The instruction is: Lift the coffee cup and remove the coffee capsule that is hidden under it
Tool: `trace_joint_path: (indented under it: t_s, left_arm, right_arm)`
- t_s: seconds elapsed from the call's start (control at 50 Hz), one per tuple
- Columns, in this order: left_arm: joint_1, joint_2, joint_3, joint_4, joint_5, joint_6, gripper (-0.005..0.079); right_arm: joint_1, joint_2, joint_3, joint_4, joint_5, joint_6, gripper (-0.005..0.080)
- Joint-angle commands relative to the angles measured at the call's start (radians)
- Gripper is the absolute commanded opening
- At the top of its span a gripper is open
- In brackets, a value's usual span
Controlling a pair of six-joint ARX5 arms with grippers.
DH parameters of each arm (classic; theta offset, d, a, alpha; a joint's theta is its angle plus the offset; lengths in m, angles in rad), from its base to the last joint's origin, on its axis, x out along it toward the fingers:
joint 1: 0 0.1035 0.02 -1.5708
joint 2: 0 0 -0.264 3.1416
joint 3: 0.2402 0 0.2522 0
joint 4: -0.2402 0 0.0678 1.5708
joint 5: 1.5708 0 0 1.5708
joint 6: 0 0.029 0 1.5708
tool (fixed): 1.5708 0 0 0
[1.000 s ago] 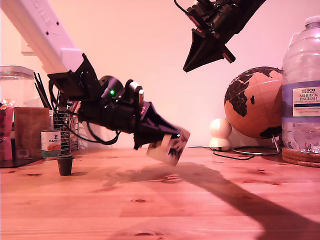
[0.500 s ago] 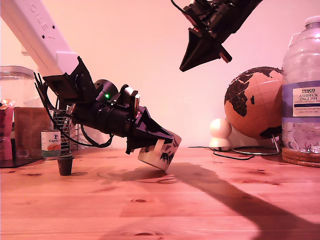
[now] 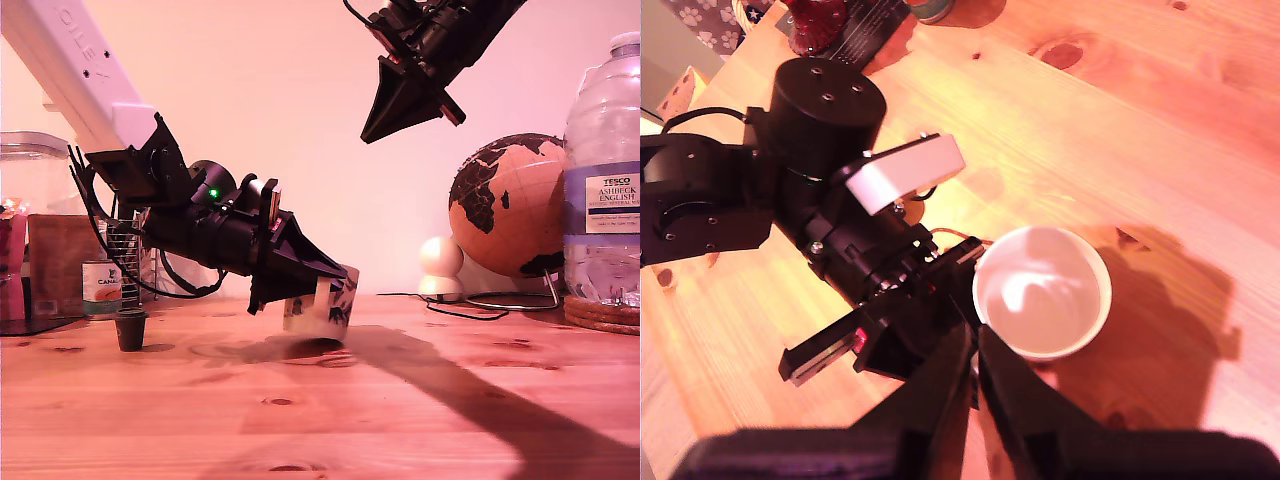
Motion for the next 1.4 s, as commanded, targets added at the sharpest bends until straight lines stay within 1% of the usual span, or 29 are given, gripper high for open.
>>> trace_joint_path:
  t_s: [0.0, 0.1, 0.22, 0.58, 0.8, 1.0, 1.04, 1.1, 1.12, 1.2, 1.38]
  left_arm:
    - [-0.005, 0.018, 0.011, -0.026, -0.014, -0.003, 0.0149]
    - [-0.001, 0.018, 0.011, -0.069, -0.031, -0.002, 0.021]
    - [0.004, 0.018, 0.011, -0.079, -0.031, -0.003, 0.026]
    - [0.021, 0.008, 0.012, -0.095, -0.019, -0.002, 0.026]
    - [0.042, -0.034, 0.012, -0.108, -0.008, -0.002, 0.026]
    - [0.058, -0.077, 0.012, -0.162, -0.008, 0.016, 0.026]
    - [0.061, -0.082, 0.012, -0.176, -0.008, 0.035, 0.026]
    - [0.068, -0.093, 0.012, -0.203, -0.008, 0.035, 0.026]
    - [0.069, -0.095, 0.012, -0.211, -0.008, 0.062, 0.026]
    - [0.078, -0.103, 0.012, -0.245, -0.009, 0.08, 0.026]
    - [0.098, -0.108, 0.012, -0.298, -0.009, 0.086, 0.0259]
  right_arm:
    - [0.012, 0.006, 0.0, 0.005, -0.001, 0.001, -0.0011]
    - [0.014, 0.006, 0.0, 0.008, -0.001, 0.001, -0.0011]
    - [0.015, 0.006, 0.0, 0.013, -0.001, 0.001, -0.0011]
    - [0.018, 0.006, 0.0, 0.013, -0.001, 0.001, -0.0011]
    - [0.018, 0.006, 0.0, 0.002, 0.0, 0.002, -0.0011]
    - [0.018, 0.006, 0.0, -0.003, 0.005, 0.005, -0.0011]
    - [0.018, 0.006, 0.0, -0.004, 0.014, 0.016, -0.0011]
    - [0.018, 0.006, 0.0, -0.006, 0.035, 0.029, -0.001]
    - [0.018, 0.006, 0.0, -0.008, 0.042, 0.029, -0.001]
    - [0.018, 0.006, 0.0, -0.014, 0.06, 0.029, -0.001]
    - [0.021, 0.006, 0.0, -0.025, 0.061, 0.029, -0.0011]
